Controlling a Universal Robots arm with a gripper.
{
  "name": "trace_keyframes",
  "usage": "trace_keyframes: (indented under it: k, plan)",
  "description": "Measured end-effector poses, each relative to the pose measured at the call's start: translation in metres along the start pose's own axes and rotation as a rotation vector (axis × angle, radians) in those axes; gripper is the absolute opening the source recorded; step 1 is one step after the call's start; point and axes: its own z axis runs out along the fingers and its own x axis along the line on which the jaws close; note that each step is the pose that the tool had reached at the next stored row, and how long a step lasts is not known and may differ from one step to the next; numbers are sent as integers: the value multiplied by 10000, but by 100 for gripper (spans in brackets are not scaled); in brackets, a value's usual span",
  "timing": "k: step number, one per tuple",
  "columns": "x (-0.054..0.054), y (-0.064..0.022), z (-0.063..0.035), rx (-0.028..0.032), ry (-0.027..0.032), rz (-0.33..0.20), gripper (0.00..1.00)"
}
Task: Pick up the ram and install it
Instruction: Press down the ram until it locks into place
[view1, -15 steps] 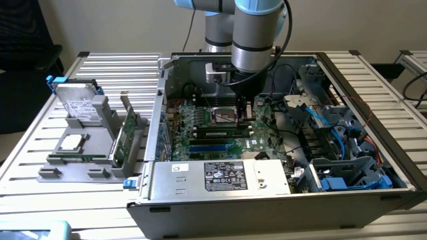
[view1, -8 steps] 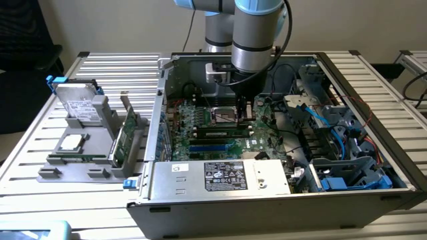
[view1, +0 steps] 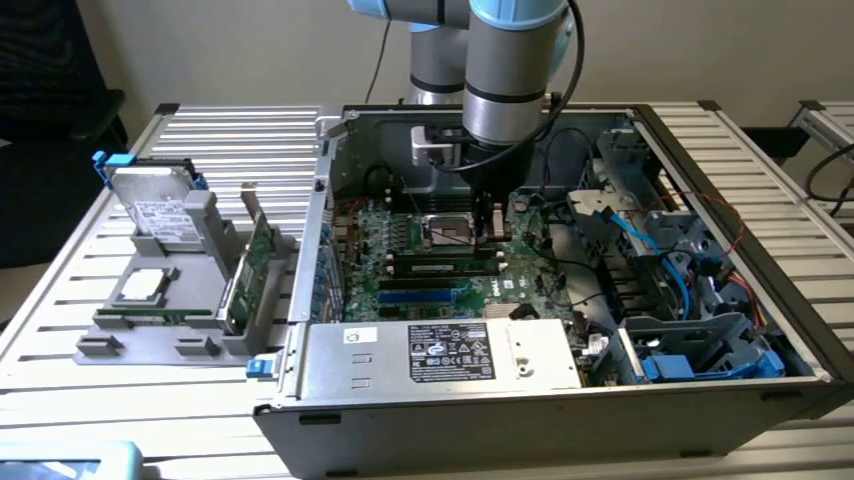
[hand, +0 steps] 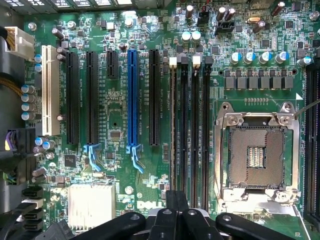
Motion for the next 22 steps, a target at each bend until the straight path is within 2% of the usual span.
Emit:
trace_keyframes:
  k: [10,15,22]
  plan:
    - [0,0,1,0,-1,0,11]
    - [5,-1,-64,0,-3,1,11]
    - [9,0,-64,-11,-33,135,11]
